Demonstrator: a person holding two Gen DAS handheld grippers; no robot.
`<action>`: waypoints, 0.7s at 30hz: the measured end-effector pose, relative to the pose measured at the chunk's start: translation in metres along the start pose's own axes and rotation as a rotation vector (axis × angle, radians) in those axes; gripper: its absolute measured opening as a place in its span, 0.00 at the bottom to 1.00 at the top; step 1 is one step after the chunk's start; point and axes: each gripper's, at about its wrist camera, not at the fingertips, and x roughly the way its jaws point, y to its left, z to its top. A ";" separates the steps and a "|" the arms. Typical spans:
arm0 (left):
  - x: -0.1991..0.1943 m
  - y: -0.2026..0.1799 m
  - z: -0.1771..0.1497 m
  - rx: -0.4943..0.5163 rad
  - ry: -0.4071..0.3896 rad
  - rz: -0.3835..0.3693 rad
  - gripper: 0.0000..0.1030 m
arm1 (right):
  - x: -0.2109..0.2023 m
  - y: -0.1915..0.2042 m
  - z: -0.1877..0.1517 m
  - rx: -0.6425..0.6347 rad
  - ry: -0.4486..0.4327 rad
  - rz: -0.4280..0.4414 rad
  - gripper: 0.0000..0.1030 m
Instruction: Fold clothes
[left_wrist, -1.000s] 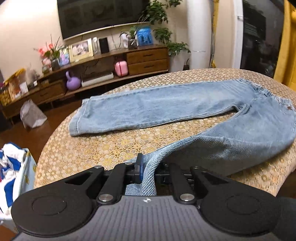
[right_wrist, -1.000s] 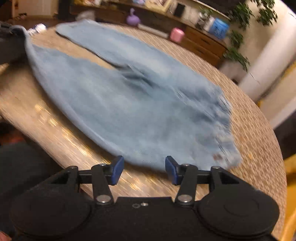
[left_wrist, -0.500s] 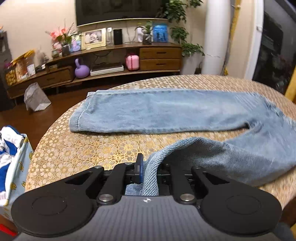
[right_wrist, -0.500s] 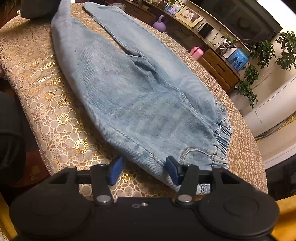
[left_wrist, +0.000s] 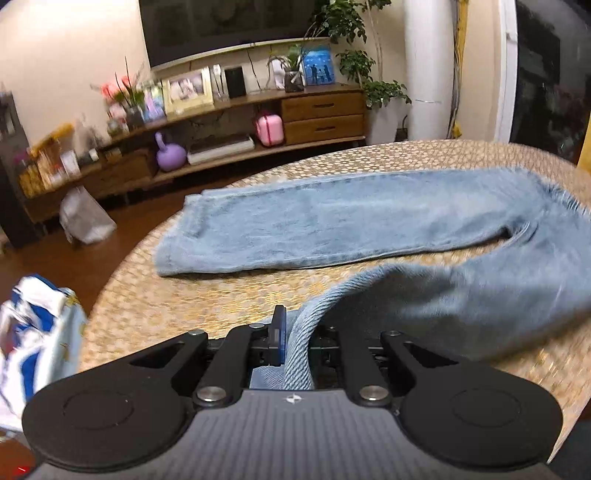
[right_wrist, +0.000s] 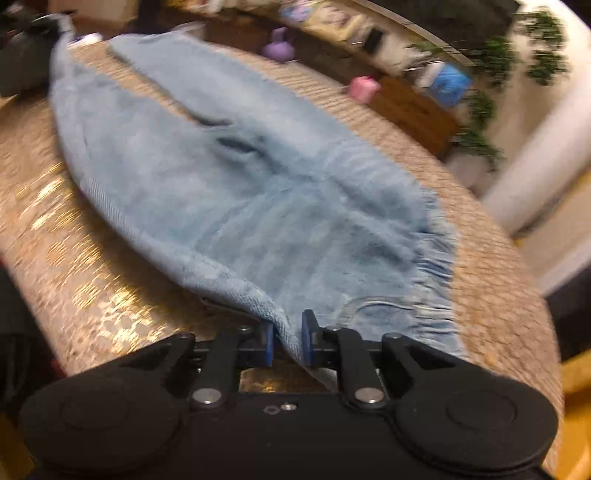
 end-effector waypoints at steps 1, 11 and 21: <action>-0.007 0.001 -0.005 0.009 -0.010 0.013 0.07 | -0.006 0.002 -0.001 0.025 -0.015 -0.023 1.00; -0.091 0.012 -0.068 0.032 -0.061 0.012 0.07 | -0.080 0.025 -0.041 0.183 -0.059 -0.061 1.00; -0.130 0.019 -0.070 0.042 -0.160 0.029 0.07 | -0.133 0.027 -0.047 0.254 -0.099 -0.060 1.00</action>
